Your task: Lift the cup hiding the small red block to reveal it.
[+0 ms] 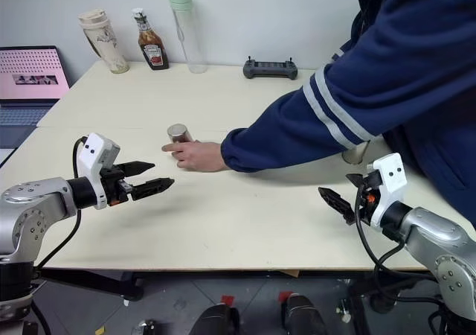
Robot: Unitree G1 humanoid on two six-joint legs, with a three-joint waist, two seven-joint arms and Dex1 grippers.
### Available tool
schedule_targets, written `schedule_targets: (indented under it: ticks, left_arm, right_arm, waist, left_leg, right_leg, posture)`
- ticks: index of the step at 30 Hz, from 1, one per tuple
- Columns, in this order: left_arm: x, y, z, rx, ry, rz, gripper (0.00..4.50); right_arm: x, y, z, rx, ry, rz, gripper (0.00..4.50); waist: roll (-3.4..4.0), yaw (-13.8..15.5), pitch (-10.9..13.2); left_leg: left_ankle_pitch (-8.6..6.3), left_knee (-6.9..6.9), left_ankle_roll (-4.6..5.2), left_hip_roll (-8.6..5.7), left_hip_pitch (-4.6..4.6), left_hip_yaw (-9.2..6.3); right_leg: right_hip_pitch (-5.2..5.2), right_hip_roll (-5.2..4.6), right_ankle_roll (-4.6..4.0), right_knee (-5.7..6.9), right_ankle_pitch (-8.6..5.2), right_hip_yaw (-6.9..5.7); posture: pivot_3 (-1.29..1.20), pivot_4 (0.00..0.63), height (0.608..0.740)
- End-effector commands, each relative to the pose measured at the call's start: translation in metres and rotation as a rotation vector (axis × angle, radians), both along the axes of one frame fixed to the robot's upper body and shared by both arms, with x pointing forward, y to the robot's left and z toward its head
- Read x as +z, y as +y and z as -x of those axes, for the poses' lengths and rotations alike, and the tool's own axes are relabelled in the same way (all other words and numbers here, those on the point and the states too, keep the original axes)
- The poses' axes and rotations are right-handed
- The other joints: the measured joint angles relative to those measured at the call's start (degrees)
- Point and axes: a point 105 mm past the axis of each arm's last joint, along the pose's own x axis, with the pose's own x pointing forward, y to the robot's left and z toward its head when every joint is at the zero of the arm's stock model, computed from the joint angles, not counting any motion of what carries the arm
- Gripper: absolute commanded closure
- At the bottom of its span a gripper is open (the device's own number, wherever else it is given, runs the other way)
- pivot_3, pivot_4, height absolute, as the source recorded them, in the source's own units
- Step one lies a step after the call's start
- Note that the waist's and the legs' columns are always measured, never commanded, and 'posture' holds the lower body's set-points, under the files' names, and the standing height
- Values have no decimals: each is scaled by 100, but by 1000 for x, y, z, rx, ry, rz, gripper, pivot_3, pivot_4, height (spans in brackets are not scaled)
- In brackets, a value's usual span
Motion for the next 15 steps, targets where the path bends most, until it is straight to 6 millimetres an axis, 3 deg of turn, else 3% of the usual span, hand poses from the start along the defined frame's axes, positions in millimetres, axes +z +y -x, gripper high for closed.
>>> schedule_targets:
  ticks: [1, 9, 11, 15]
  left_arm:
    - [13, -5, 0, -24, -59, -20, 46]
    - [12, -8, 4, -15, -73, -16, 46]
    - [8, -16, 9, -46, -72, -34, 46]
    - [6, -50, 19, -152, -111, -2, 46]
  right_arm:
    - [11, 5, -2, 19, -52, -3, 0]
    - [9, 14, -5, 39, -48, -15, 0]
    - [6, 22, -5, 65, -42, -26, 0]
    - [-14, 49, -20, 139, -49, 39, 0]
  waist:
    - [0, 0, 0]
    - [0, 0, 0]
    - [-2, -4, -1]
    - [-3, -6, -2]
  left_leg:
    - [0, 0, 0, 0, 0, 0]
    - [0, 1, 0, 0, 0, -1]
    - [0, 1, 0, 0, 0, 0]
    - [0, 2, 0, 2, 3, 1]
  right_leg:
    - [0, 0, 0, 0, 0, 0]
    - [0, 0, 4, 1, 2, 0]
    - [0, 0, 9, 0, 5, 1]
    - [2, 0, 7, 1, 5, 3]
  posture:
    - [0, 150, 740]
    - [0, 150, 740]
    - [0, 150, 740]
    - [0, 150, 740]
